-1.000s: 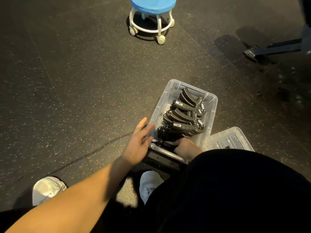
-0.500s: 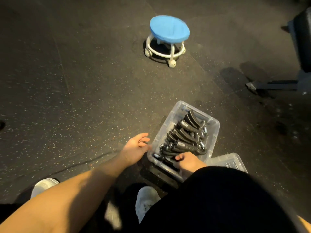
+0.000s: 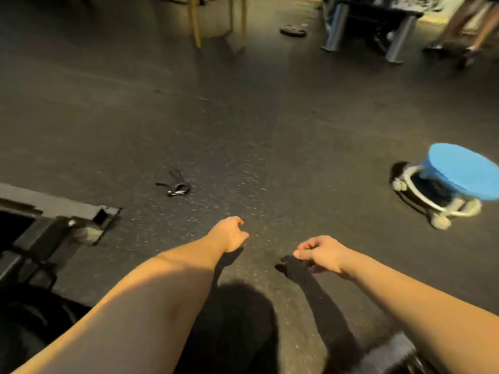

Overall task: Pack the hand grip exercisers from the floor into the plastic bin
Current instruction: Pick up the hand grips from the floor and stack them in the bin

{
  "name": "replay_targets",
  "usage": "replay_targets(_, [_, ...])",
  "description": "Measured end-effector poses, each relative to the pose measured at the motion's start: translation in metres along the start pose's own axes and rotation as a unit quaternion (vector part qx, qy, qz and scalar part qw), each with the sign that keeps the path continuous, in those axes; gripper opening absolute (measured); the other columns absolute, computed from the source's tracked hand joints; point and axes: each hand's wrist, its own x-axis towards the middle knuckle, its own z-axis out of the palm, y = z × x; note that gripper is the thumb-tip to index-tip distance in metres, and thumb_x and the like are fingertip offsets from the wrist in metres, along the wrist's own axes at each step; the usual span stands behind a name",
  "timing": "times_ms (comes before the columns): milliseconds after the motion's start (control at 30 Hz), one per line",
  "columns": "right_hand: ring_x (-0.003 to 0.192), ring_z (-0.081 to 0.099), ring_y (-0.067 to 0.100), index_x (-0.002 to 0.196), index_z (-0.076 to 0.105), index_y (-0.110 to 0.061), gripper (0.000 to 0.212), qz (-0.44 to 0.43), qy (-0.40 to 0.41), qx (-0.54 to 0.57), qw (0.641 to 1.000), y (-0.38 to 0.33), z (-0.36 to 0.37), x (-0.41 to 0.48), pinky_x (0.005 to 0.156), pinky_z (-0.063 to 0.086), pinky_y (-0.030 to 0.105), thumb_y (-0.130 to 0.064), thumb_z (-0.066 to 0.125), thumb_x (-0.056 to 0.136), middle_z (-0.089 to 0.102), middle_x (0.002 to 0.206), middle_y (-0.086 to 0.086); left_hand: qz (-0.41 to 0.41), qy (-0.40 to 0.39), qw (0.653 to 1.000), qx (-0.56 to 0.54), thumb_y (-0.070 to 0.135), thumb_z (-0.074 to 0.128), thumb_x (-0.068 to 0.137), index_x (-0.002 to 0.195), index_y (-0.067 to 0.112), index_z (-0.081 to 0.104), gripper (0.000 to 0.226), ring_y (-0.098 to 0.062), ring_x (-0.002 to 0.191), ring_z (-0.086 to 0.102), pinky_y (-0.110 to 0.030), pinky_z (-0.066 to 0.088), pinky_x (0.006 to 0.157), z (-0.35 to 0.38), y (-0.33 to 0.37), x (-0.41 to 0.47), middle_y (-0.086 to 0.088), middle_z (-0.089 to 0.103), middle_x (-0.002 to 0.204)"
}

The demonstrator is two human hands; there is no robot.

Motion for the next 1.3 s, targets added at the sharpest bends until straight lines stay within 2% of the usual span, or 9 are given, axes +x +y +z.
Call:
replay_targets(100, [0.063, 0.062, 0.013, 0.103, 0.066, -0.007, 0.017, -0.033, -0.04, -0.014, 0.999, -0.066, 0.055, 0.086, 0.058, 0.054, 0.023, -0.015, 0.074, 0.09, 0.066, 0.078, 0.007, -0.058, 0.062, 0.996, 0.024, 0.036, 0.059, 0.091, 0.133, 0.016, 0.055, 0.047, -0.029, 0.117, 0.06, -0.039, 0.048, 0.101, -0.041, -0.058, 0.04, -0.007, 0.064, 0.129])
replay_targets(267, [0.067, 0.063, 0.016, 0.087, 0.059, -0.018, 0.013, -0.074, -0.069, 0.017, 0.995, -0.155, 0.16, 0.22, 0.068, 0.059, 0.033, -0.011, 0.07, 0.091, 0.062, 0.079, 0.009, -0.143, 0.178, 0.973, 0.039, 0.029, 0.053, 0.094, 0.127, 0.014, 0.056, 0.036, -0.03, 0.123, 0.056, -0.043, 0.048, 0.1, -0.09, -0.139, 0.12, -0.008, 0.056, 0.131])
replay_targets(467, [0.107, 0.066, 0.021, 0.136, 0.058, -0.021, 0.053, -0.111, -0.045, 0.053, 0.991, -0.221, 0.248, 0.331, 0.094, 0.057, 0.042, -0.015, 0.072, 0.085, 0.063, 0.124, 0.003, -0.167, 0.197, 0.965, 0.032, 0.027, 0.055, 0.095, 0.131, 0.016, 0.05, 0.038, -0.031, 0.126, 0.051, -0.045, 0.045, 0.101, -0.108, -0.205, 0.205, -0.009, 0.05, 0.132])
replay_targets(633, [0.12, 0.058, 0.025, 0.145, 0.05, -0.031, 0.068, -0.118, -0.042, 0.08, 0.989, -0.231, 0.274, 0.363, 0.101, 0.053, 0.044, -0.012, 0.07, 0.082, 0.054, 0.142, 0.004, -0.17, 0.204, 0.964, 0.008, 0.033, 0.058, 0.092, 0.129, 0.011, 0.055, 0.044, -0.034, 0.125, 0.046, -0.046, 0.043, 0.105, -0.103, -0.217, 0.231, -0.013, 0.042, 0.133])
replay_targets(733, [0.097, 0.063, 0.017, 0.144, 0.052, -0.024, 0.061, -0.099, -0.048, 0.116, 0.987, -0.23, 0.27, 0.356, 0.099, 0.054, 0.043, -0.003, 0.063, 0.088, 0.059, 0.132, 0.001, -0.213, 0.211, 0.952, -0.058, 0.034, 0.072, 0.085, 0.119, 0.009, 0.063, 0.044, -0.033, 0.114, 0.058, -0.041, 0.049, 0.095, -0.098, -0.214, 0.222, -0.013, 0.056, 0.128])
replay_targets(933, [0.111, 0.059, 0.017, 0.133, 0.06, -0.023, 0.043, -0.06, -0.071, 0.183, 0.979, -0.202, 0.243, 0.3, 0.1, 0.054, 0.04, -0.008, 0.064, 0.093, 0.06, 0.126, 0.002, -0.248, 0.152, 0.934, -0.208, 0.033, 0.078, 0.084, 0.125, 0.005, 0.063, 0.052, -0.026, 0.118, 0.062, -0.035, 0.046, 0.104, -0.068, -0.196, 0.169, -0.01, 0.067, 0.121])
replay_targets(1000, [0.11, 0.061, 0.017, 0.125, 0.064, -0.022, 0.037, -0.061, -0.06, 0.183, 0.979, -0.187, 0.221, 0.271, 0.095, 0.057, 0.04, -0.008, 0.066, 0.091, 0.062, 0.122, 0.003, -0.238, 0.13, 0.92, -0.282, 0.021, 0.082, 0.081, 0.122, 0.003, 0.062, 0.05, -0.027, 0.098, 0.069, -0.039, 0.053, 0.097, -0.062, -0.18, 0.145, -0.014, 0.07, 0.11])
replay_targets(1167, [0.101, 0.067, 0.023, 0.12, 0.065, -0.013, 0.039, -0.091, -0.025, 0.15, 0.984, -0.142, 0.137, 0.184, 0.084, 0.061, 0.039, 0.007, 0.063, 0.087, 0.064, 0.118, 0.012, -0.147, 0.045, 0.928, -0.339, -0.008, 0.072, 0.084, 0.124, -0.011, 0.054, 0.044, -0.012, 0.046, 0.063, -0.021, 0.052, 0.042, -0.057, -0.101, 0.072, -0.013, 0.06, 0.076])
replay_targets(1300, [0.091, 0.064, 0.022, 0.126, 0.06, -0.006, 0.042, -0.098, 0.012, 0.121, 0.988, -0.099, 0.055, 0.093, 0.08, 0.061, 0.042, 0.004, 0.069, 0.086, 0.062, 0.104, 0.009, -0.017, 0.013, 0.969, -0.245, -0.009, 0.075, 0.08, 0.102, -0.002, 0.067, 0.025, -0.005, 0.048, 0.057, -0.012, 0.049, 0.048, -0.041, -0.027, 0.025, -0.009, 0.06, 0.072])
